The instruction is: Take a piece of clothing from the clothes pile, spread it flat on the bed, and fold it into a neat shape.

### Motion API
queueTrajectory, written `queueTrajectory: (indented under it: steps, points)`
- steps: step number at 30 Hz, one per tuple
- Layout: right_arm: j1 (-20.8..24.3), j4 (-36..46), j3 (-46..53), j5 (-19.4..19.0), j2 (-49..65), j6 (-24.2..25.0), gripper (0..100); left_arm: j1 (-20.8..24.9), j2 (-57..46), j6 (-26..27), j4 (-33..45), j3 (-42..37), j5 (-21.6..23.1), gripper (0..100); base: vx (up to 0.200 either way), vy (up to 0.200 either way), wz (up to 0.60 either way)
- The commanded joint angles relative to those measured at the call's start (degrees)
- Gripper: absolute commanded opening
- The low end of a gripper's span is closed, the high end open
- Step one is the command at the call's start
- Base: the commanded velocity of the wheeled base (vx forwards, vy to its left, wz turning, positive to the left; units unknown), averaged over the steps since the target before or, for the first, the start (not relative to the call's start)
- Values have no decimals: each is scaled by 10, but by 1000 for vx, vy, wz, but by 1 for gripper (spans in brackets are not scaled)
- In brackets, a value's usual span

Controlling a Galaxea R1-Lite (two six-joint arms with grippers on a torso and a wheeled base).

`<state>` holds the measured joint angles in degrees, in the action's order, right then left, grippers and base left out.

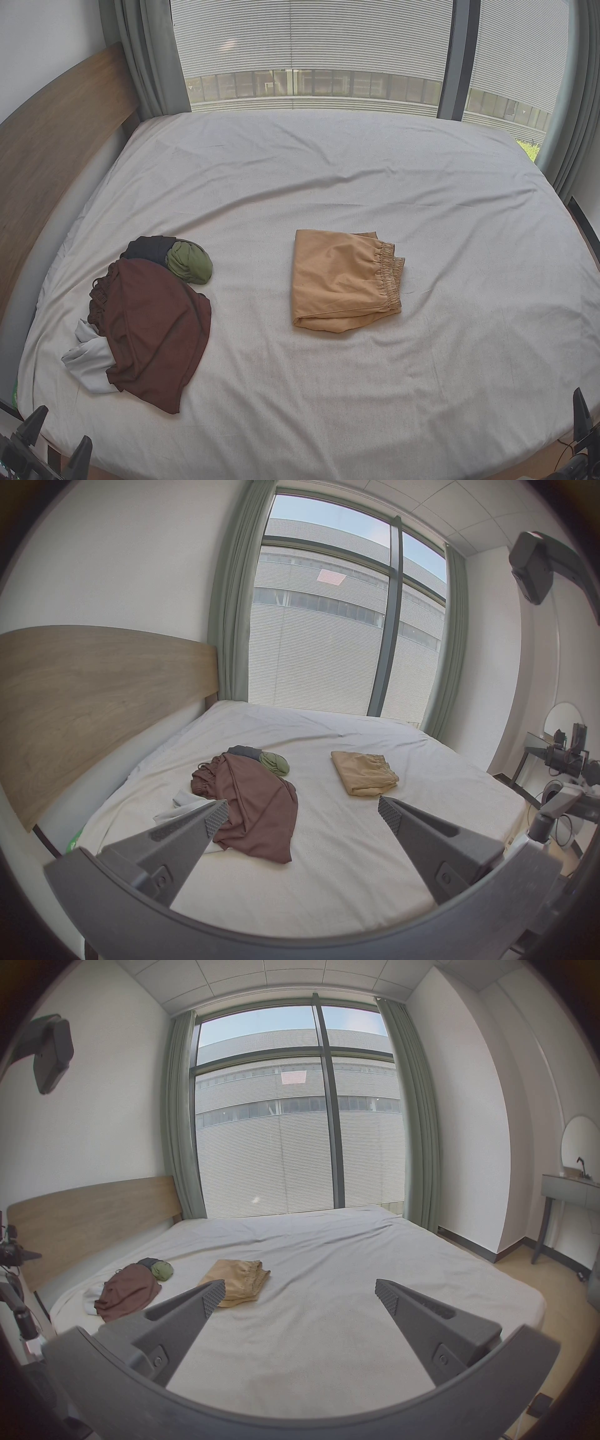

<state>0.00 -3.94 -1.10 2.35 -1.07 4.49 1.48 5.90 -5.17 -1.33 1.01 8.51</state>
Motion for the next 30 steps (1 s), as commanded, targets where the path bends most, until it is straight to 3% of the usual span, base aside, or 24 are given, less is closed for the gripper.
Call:
queueTrajectory:
  steps: [1,10,12,13,14,16,20,23,27,29,30]
  points:
    - [-2,17,7,14,8,-14,100,-20,-50,8,-8,-5,6,100,0,0,0]
    - [-2,12,7,28,8,-20,100,-18,-55,8,-23,-10,-14,100,0,0,0]
    - [-2,23,5,73,8,-18,100,-19,-55,37,-16,-10,-77,100,0,0,0]
    - [-2,24,5,74,8,-18,100,-19,-54,46,-4,-10,-89,100,0,0,0]
    - [-2,27,3,66,8,-23,100,-18,-55,50,14,-10,-115,100,0,0,0]
    - [-2,24,4,8,8,-23,100,-17,-55,47,12,-10,-97,100,0,0,0]
    - [-2,16,7,-4,8,-24,100,-15,-55,52,11,-10,-95,100,0,0,0]
    - [-3,-8,11,-46,8,-18,100,-16,-55,52,11,-10,-94,100,0,0,0]
    - [-2,9,11,-34,8,-8,100,-16,-55,52,11,-10,-94,100,0,0,0]
    - [-3,34,11,-21,7,-58,100,-16,-55,51,11,-10,-94,100,0,0,0]
    - [-4,57,7,-16,7,-60,100,-16,-55,51,11,-10,-94,100,0,0,0]
